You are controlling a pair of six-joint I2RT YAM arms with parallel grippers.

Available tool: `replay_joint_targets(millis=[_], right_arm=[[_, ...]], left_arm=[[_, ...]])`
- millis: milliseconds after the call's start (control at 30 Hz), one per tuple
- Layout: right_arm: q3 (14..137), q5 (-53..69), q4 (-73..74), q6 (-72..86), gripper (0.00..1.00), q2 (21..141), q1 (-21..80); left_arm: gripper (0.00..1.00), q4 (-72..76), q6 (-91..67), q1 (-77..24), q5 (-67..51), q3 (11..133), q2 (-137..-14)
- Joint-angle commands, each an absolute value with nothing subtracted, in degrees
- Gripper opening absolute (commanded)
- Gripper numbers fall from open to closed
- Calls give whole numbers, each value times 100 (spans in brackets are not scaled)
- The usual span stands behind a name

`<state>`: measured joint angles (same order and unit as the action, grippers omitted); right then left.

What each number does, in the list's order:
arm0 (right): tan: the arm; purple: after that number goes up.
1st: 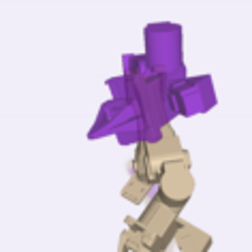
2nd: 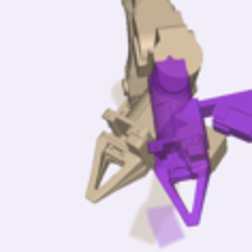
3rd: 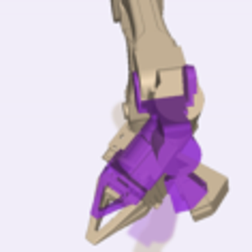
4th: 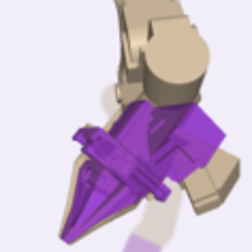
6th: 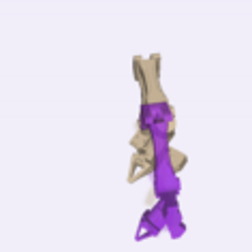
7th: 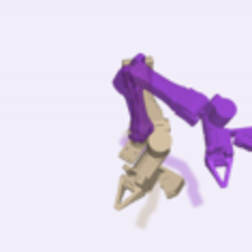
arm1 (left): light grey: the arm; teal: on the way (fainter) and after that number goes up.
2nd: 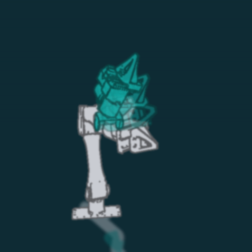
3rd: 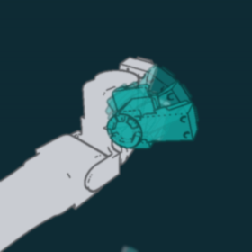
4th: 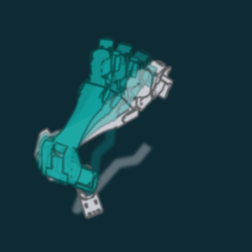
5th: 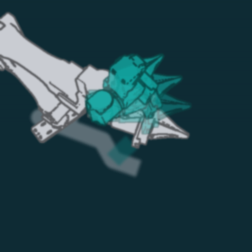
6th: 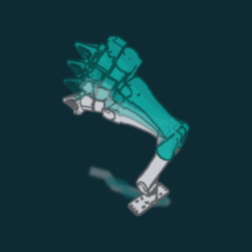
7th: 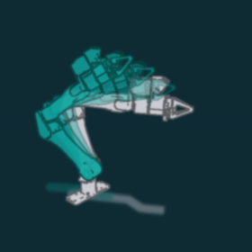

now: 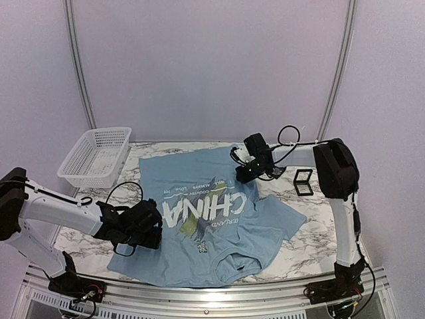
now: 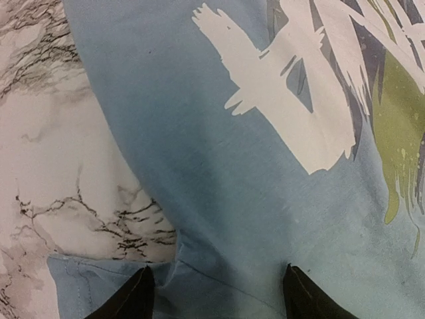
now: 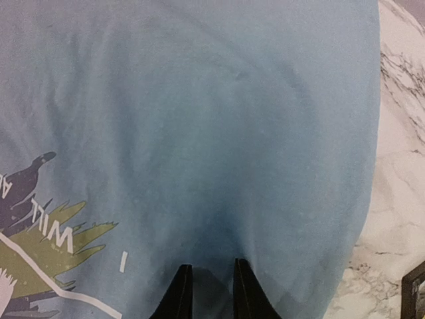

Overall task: Pin the brooch onto the clothing
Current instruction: Adjust the clothing with brooches at the center of the board.

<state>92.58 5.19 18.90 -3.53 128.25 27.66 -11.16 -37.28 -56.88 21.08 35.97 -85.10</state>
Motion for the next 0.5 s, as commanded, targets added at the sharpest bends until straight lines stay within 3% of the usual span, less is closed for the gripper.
replay_joint_targets(millis=[0, 267, 467], right_arm=[[9942, 234, 2312, -567, 19, 13274, 2623], [10555, 212, 2615, -729, 23, 13422, 2442], [10913, 66, 2858, -1034, 42, 12795, 2437]], left_arm=[[68, -1350, -4999, -5793, 1844, 2944, -8090], [68, -1577, -5373, -5933, 1974, 2442, -7323], [71, -2006, -4656, -6029, 2469, 3080, -7193]])
